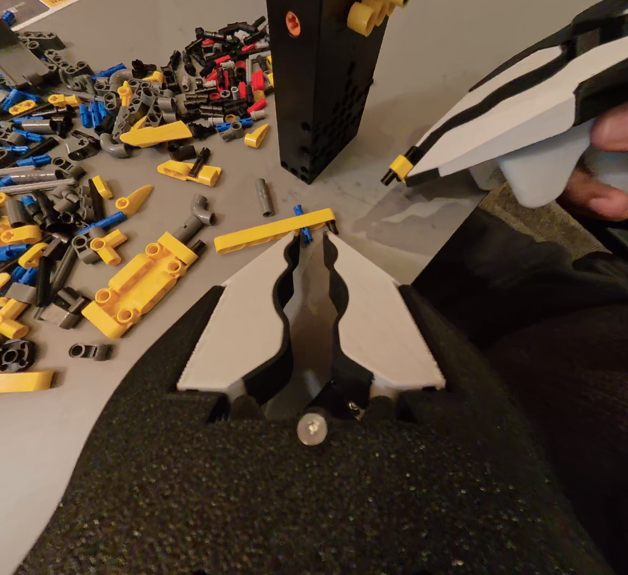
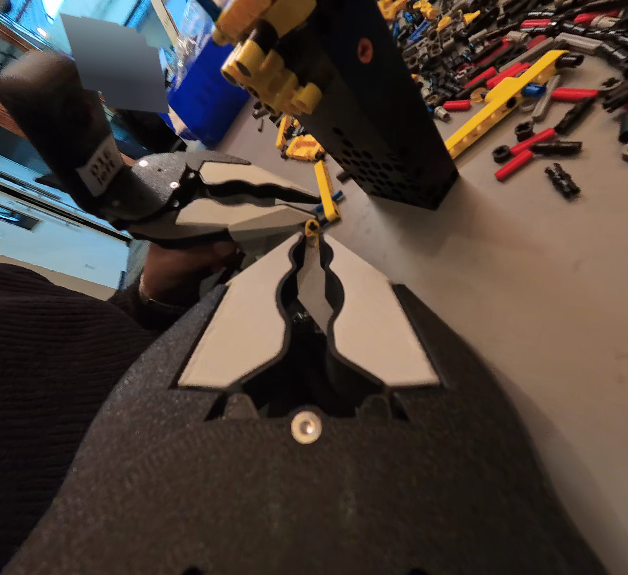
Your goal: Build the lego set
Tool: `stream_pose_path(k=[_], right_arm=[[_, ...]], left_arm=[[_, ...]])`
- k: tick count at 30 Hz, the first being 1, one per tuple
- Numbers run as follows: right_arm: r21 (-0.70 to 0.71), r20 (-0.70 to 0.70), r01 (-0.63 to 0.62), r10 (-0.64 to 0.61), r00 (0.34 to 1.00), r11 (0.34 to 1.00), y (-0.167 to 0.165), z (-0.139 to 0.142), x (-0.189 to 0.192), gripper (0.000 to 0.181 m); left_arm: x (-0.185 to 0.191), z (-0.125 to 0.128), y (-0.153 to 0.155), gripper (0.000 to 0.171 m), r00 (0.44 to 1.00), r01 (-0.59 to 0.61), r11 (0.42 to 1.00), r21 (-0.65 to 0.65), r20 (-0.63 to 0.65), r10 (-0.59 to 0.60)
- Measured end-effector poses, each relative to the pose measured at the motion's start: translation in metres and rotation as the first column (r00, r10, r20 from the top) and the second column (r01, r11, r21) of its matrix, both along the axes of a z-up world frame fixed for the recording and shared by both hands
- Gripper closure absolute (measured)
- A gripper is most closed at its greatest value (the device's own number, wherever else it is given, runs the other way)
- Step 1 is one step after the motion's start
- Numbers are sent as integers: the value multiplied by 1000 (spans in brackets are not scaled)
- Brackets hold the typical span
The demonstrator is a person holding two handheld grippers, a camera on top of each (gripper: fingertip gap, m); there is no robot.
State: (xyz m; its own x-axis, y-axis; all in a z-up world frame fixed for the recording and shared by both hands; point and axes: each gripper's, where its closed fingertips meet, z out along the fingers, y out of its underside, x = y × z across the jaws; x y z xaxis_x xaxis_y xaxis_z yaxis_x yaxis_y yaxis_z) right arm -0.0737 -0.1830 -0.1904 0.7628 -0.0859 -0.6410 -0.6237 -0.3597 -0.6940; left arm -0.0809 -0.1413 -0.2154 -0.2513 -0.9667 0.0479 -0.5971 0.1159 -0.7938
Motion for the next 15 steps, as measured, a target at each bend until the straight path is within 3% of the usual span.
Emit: stream_pose_path(k=[6, 11, 15], right_arm=[[-121, 73, 9, 0, 997, 993, -12, -14, 8, 173], [-146, 39, 21, -15, 999, 989, -23, -15, 15, 170], [-200, 77, 30, -15, 997, 979, -37, -17, 22, 158]], left_arm=[[0, -1, -4, 167, 999, 54, 998, 35, 4, -54], [-16, -1, -34, 167, 937, 343, 936, 83, 29, -347], [-20, -2, -37, 167, 904, 415, 896, 160, 43, -426]])
